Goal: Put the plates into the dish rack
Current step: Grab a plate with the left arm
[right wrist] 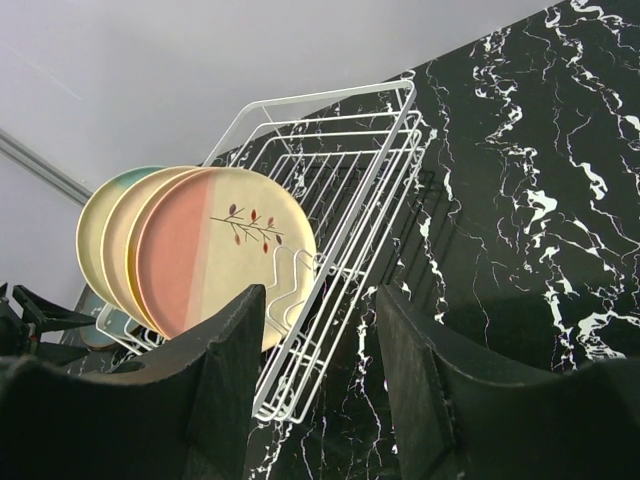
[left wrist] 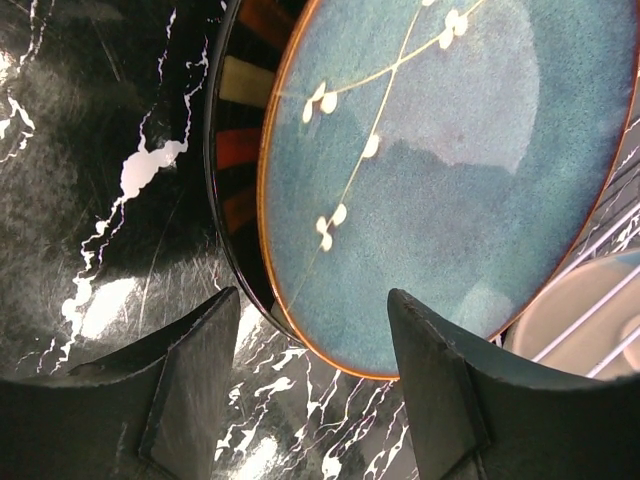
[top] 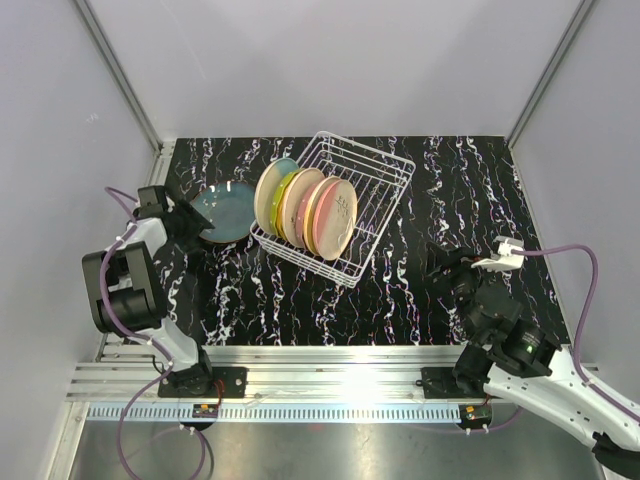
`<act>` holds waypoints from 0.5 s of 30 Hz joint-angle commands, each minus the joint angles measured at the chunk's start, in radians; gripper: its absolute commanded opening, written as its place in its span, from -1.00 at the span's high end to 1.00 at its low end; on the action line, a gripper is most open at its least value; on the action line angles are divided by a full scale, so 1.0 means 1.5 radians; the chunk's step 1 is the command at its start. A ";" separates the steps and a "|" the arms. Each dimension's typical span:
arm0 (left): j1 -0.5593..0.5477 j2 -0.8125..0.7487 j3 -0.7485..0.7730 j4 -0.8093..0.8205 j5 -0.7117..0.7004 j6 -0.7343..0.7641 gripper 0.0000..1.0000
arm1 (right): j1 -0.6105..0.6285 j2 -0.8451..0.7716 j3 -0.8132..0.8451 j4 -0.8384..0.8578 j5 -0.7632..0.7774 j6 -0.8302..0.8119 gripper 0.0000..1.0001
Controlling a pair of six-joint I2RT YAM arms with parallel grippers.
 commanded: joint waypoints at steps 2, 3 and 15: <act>0.004 -0.042 0.022 0.027 0.010 0.001 -0.24 | -0.004 0.016 -0.009 0.031 0.018 -0.010 -0.11; 0.005 -0.045 0.016 0.035 0.016 -0.001 -0.23 | -0.003 0.022 -0.009 0.035 0.017 -0.011 -0.11; 0.008 -0.030 0.018 0.046 0.034 -0.006 -0.18 | -0.003 0.032 -0.011 0.039 0.021 -0.012 -0.12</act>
